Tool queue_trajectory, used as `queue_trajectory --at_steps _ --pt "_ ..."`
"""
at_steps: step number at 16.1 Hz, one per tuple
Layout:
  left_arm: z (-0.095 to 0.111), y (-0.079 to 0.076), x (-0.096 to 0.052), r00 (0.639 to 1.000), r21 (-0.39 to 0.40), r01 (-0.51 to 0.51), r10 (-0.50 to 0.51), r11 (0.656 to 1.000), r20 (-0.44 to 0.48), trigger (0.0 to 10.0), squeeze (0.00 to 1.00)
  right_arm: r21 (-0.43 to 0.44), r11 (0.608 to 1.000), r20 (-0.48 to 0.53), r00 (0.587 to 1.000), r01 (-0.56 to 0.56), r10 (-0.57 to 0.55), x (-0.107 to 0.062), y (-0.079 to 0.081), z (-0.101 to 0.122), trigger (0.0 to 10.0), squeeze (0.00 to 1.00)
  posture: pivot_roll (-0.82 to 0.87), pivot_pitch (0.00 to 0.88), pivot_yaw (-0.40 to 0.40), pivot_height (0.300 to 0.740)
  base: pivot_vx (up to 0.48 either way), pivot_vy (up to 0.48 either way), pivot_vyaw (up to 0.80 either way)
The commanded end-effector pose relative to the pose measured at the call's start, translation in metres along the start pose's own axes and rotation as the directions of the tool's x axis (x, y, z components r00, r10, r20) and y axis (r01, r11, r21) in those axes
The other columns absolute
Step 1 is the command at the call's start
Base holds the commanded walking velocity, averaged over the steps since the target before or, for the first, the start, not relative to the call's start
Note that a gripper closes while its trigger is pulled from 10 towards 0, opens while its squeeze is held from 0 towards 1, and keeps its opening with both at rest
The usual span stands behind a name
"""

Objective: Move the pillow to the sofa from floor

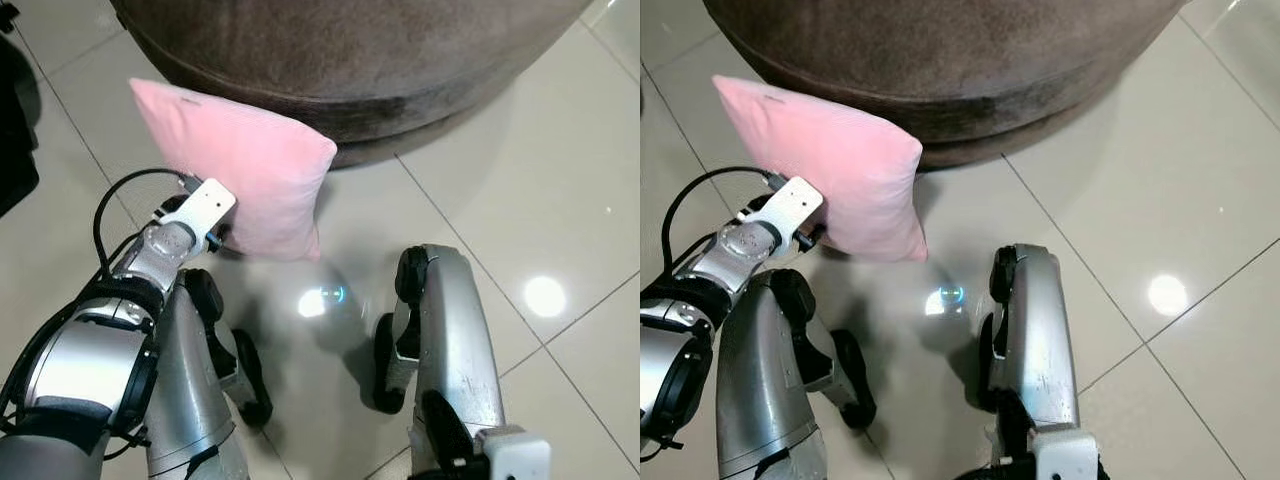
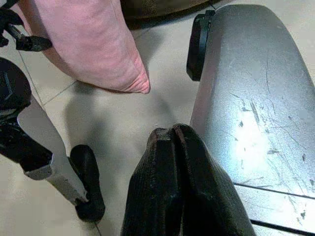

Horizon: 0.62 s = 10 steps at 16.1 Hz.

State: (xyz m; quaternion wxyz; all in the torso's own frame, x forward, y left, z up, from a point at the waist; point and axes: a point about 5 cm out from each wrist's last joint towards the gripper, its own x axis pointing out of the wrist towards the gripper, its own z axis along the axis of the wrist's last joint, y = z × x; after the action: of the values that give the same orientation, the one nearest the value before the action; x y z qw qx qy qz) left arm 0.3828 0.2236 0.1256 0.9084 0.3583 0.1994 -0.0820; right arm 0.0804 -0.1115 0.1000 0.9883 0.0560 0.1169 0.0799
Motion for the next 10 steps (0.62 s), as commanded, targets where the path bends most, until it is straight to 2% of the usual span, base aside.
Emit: queue_trajectory --at_steps 1,3,4,5,7,10 --pt "-0.023 -0.011 -0.002 0.997 -0.028 0.033 -0.035 0.999 -0.066 10.0 1.00 -0.034 0.990 -0.360 0.922 0.138 -0.141 -0.035 -0.015 -0.054 10.0 0.00 -0.47 0.692 0.010 0.443 0.000 0.000 0.00" --pt "-0.020 -0.011 -0.002 0.998 -0.045 0.029 -0.031 0.999 -0.051 10.0 1.00 -0.032 0.991 -0.358 0.924 0.132 -0.135 -0.032 -0.014 -0.055 10.0 0.00 -0.46 0.686 0.013 0.443 0.000 0.000 0.00" --pt "-0.015 -0.011 -0.001 0.999 -0.072 0.032 -0.034 0.997 -0.029 10.0 0.00 -0.033 0.992 -0.347 0.929 0.123 -0.127 -0.027 -0.014 -0.054 10.0 0.00 -0.45 0.673 0.015 0.443 0.000 0.000 0.00" --pt "-0.013 -0.011 -0.001 0.999 -0.091 0.030 -0.031 0.995 -0.016 10.0 0.00 -0.033 0.992 -0.338 0.933 0.124 -0.128 -0.021 -0.015 -0.055 10.0 0.00 -0.44 0.657 0.021 0.443 0.000 0.000 0.00" --pt "0.006 0.003 0.000 0.997 -0.228 0.017 0.002 0.973 0.082 10.0 0.00 -0.037 0.991 -0.281 0.951 0.125 -0.130 -0.003 -0.019 -0.049 10.0 0.00 -0.41 0.636 0.034 0.443 0.000 0.000 0.00" --pt "0.017 0.026 -0.004 0.988 -0.277 -0.037 0.076 0.960 0.131 10.0 0.00 -0.042 0.993 -0.250 0.961 0.107 -0.115 0.011 -0.020 -0.050 10.0 0.00 -0.37 0.607 0.044 0.443 0.000 0.000 0.00"
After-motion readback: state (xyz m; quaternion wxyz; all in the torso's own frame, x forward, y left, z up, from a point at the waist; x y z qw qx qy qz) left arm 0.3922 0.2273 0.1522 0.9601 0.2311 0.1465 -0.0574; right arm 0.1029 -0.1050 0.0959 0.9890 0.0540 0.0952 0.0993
